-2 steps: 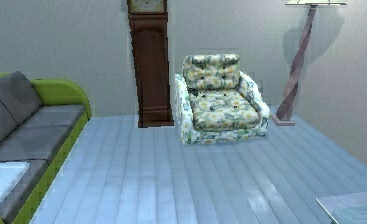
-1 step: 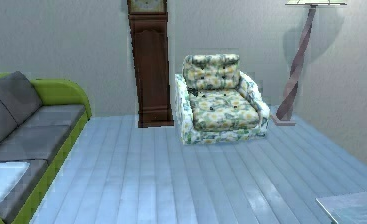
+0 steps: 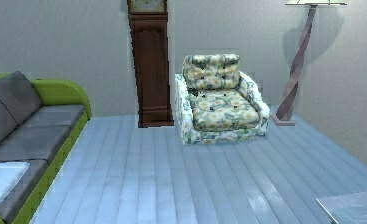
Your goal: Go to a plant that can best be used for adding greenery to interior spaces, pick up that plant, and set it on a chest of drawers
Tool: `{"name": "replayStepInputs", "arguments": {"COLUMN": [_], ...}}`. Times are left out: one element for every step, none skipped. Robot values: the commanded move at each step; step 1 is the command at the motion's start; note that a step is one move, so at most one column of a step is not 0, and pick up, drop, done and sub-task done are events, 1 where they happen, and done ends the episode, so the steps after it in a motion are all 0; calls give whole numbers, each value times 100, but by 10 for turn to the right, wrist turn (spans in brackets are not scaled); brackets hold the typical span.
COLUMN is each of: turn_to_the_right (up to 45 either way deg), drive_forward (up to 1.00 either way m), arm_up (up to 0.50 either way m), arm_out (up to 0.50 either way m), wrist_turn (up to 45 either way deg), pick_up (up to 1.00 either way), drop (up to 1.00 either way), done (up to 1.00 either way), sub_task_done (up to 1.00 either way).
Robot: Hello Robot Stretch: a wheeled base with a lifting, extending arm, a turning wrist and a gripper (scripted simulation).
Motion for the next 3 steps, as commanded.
{"name": "replayStepInputs", "arguments": {"turn_to_the_right": [0, 0, 0], "drive_forward": [0, 0, 0], "arm_up": [0, 0, 0], "arm_out": [0, 0, 0], "wrist_turn": [450, 450, 450], "pick_up": [0, 0, 0], "drop": [0, 0, 0], "done": [0, 0, 0], "sub_task_done": [0, 0, 0]}}
